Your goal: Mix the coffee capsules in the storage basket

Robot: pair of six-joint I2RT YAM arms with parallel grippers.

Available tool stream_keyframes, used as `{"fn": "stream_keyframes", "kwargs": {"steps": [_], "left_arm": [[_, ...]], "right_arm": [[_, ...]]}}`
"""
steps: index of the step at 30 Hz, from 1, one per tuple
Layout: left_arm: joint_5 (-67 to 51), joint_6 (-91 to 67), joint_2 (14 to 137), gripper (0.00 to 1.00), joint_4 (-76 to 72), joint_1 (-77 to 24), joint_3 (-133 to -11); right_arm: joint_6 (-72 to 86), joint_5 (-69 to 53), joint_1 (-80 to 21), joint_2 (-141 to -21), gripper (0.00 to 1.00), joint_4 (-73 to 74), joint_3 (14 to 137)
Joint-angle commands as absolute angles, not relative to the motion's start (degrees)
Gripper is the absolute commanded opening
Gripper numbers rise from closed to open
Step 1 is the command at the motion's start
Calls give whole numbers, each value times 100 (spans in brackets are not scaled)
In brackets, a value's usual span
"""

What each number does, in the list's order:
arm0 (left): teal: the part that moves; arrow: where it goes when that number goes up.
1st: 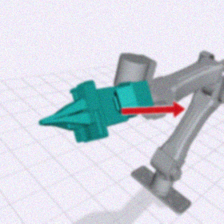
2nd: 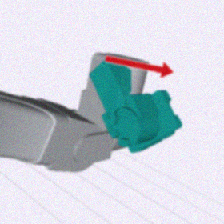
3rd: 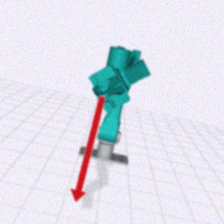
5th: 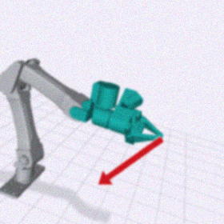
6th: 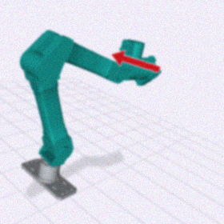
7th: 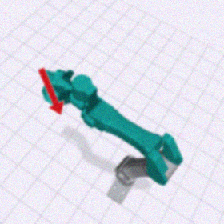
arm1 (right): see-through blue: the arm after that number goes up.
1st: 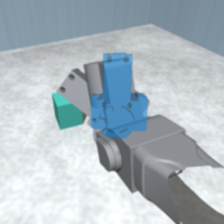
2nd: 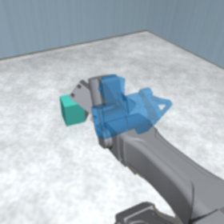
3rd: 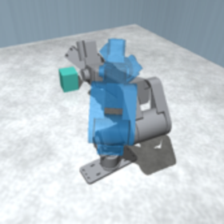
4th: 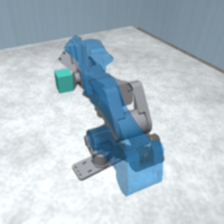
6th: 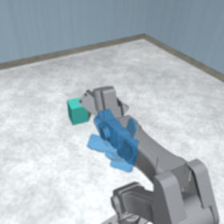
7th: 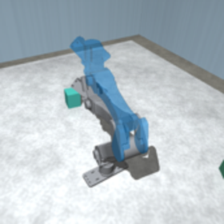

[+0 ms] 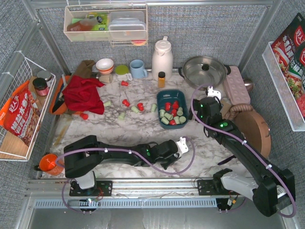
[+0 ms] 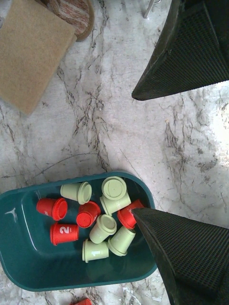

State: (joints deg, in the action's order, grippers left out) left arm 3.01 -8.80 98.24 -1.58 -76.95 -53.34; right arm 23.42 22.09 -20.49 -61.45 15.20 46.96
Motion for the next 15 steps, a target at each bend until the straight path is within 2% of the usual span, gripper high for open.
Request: {"fn": "stream_keyframes", "kwargs": {"steps": [1,4,8,15], "left_arm": [[410,-803,9583,24,-328,-7700,-5308],[976,-751,9170,22,-623,-7699,-5124],[2641,-705,8517,22,-1596,-7537,-4658],[3243,-914,8328,25,-3278,-6649,-4489]], "right_arm": [[2347,2220,-2052,-6119,99,1365,4728],[2382,2217,-2050,-6073,99,1362,4716],[2468,2266,-2049,-6009,99,1245,4584],[2729,2313,-2038,-5686,99,1181,4383]]}}
